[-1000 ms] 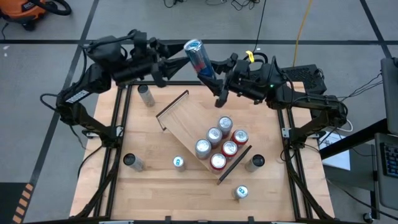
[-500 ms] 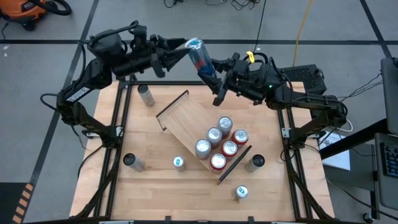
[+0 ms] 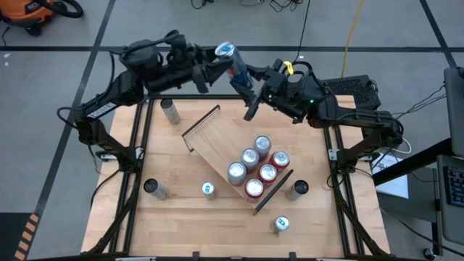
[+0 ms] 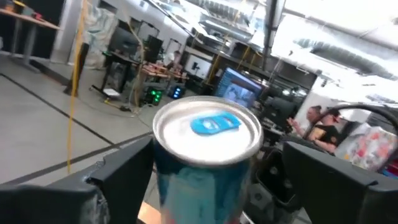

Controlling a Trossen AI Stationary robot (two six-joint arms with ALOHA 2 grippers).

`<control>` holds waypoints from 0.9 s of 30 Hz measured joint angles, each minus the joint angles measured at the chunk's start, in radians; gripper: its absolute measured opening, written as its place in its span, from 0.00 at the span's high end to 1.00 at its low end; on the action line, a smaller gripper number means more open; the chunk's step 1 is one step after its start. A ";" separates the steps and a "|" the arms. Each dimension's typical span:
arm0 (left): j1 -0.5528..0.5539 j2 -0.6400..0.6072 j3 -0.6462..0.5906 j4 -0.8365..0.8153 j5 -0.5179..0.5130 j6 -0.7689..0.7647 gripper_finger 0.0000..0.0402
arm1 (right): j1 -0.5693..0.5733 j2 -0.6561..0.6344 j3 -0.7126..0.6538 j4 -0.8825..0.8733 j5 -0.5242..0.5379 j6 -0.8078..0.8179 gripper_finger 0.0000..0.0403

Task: Place canned beverage on shelf
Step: Put the top blue soda can on the shelf

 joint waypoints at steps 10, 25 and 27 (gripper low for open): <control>0.002 0.032 0.000 0.059 -0.071 -0.001 0.08 | 0.000 0.000 0.000 -0.015 0.049 -0.091 0.47; -0.005 0.045 0.000 0.072 -0.110 -0.023 0.35 | -0.008 -0.001 0.000 -0.035 0.053 -0.148 0.47; -0.005 0.045 0.000 0.069 -0.110 -0.021 0.39 | -0.008 -0.001 0.000 -0.035 0.048 -0.146 0.46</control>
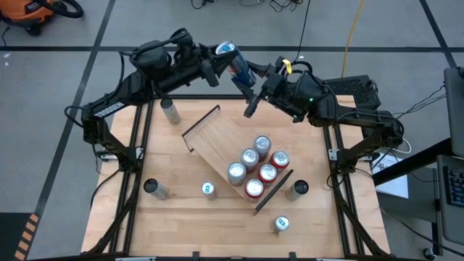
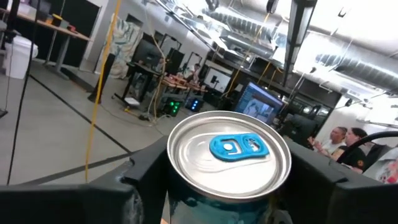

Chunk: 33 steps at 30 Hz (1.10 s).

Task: Place canned beverage on shelf
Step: Put the top blue soda can on the shelf

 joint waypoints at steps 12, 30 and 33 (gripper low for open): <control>0.000 0.000 0.000 -0.020 0.007 -0.006 0.42 | 0.002 -0.003 0.000 -0.024 -0.015 0.072 0.29; -0.042 -0.020 -0.018 -0.189 0.005 0.056 0.42 | 0.048 -0.199 0.000 -0.678 -0.065 0.540 0.20; -0.062 -0.019 -0.071 -0.182 -0.022 0.082 0.42 | 0.048 -0.257 0.000 -0.769 -0.061 0.583 0.20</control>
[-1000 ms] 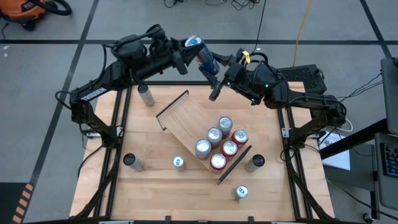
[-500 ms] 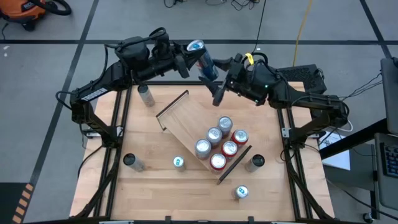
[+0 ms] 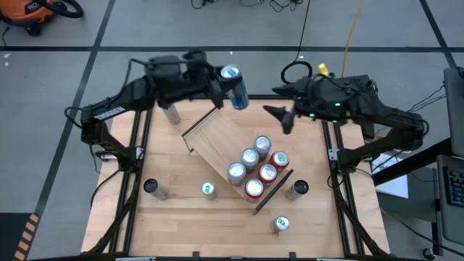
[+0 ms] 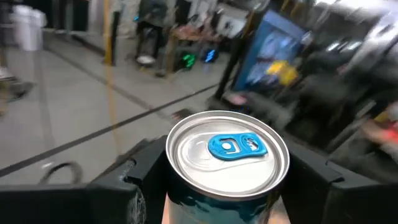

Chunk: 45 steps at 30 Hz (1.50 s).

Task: Place canned beverage on shelf
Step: Put the top blue soda can on the shelf

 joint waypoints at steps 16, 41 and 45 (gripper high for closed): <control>-0.082 -0.026 -0.497 0.350 -0.157 0.034 0.42 | 0.000 -0.142 0.000 -0.311 -0.037 0.152 0.20; -0.078 -0.040 -0.809 0.564 -0.133 0.045 0.42 | 0.000 -0.113 -0.001 -0.339 -0.077 0.181 0.20; -0.079 -0.040 -0.809 0.556 -0.188 0.046 0.42 | 0.000 -0.111 -0.001 -0.339 -0.076 0.189 0.20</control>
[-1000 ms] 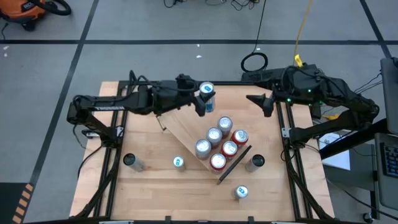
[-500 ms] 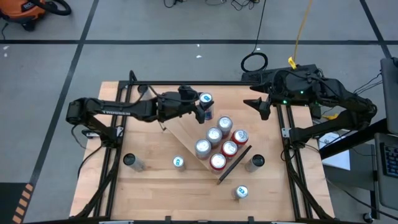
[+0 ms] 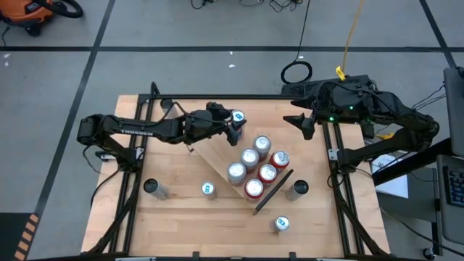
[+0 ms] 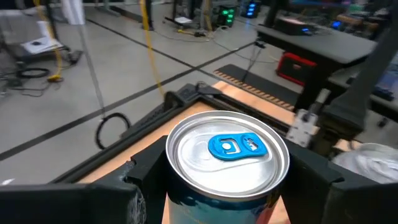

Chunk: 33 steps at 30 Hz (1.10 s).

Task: Place canned beverage on shelf
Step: Put the top blue soda can on the shelf

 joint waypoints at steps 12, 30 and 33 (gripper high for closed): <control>-0.020 0.000 0.000 -0.018 -0.064 -0.004 0.42 | 0.000 0.026 0.000 0.017 0.002 0.005 0.20; -0.023 0.016 0.000 -0.037 -0.109 -0.055 0.42 | 0.000 0.078 0.000 0.073 0.001 -0.016 0.20; -0.024 0.026 -0.001 -0.021 -0.110 -0.051 0.42 | 0.000 0.076 0.000 0.073 0.001 -0.015 0.20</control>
